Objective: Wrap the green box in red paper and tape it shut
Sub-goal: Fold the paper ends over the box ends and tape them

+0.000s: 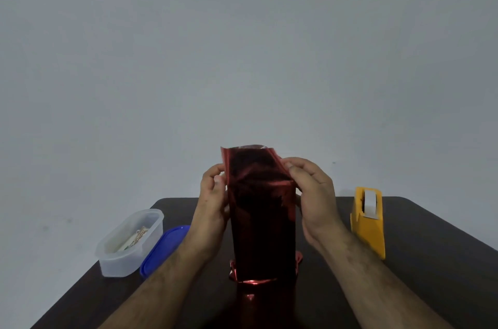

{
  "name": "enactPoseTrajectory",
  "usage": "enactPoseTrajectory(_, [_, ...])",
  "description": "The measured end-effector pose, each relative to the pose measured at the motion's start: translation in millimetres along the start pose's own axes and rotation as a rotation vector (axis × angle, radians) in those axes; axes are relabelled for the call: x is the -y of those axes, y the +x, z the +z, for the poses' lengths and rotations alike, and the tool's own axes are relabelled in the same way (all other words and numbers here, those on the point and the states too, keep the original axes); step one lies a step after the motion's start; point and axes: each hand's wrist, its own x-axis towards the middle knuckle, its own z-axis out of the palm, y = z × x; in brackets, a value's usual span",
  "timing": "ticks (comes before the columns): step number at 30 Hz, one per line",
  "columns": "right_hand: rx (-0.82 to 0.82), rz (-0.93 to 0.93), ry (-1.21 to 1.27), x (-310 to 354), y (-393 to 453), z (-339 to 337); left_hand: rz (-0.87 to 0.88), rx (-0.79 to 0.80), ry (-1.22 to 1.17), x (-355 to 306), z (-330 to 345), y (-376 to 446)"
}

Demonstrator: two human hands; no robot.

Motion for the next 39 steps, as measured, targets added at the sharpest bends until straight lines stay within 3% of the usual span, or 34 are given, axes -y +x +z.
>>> enactPoseTrajectory(10, [0.217,-0.002,-0.010,13,-1,-8,-0.037,-0.031,-0.115,-20,4,6])
enactPoseTrajectory(16, [0.336,-0.036,-0.089,10,1,-15,-0.082,0.038,-0.074,-35,6,11])
enactPoseTrajectory(26, [0.366,0.011,-0.113,12,8,-16,-0.095,0.203,0.018,-44,-1,23])
enactPoseTrajectory(32, [0.302,0.066,-0.138,23,11,-11,-0.078,0.338,0.114,-51,-7,30])
enactPoseTrajectory(39, [0.419,0.036,-0.210,31,10,-16,-0.088,0.414,0.188,-56,-9,31])
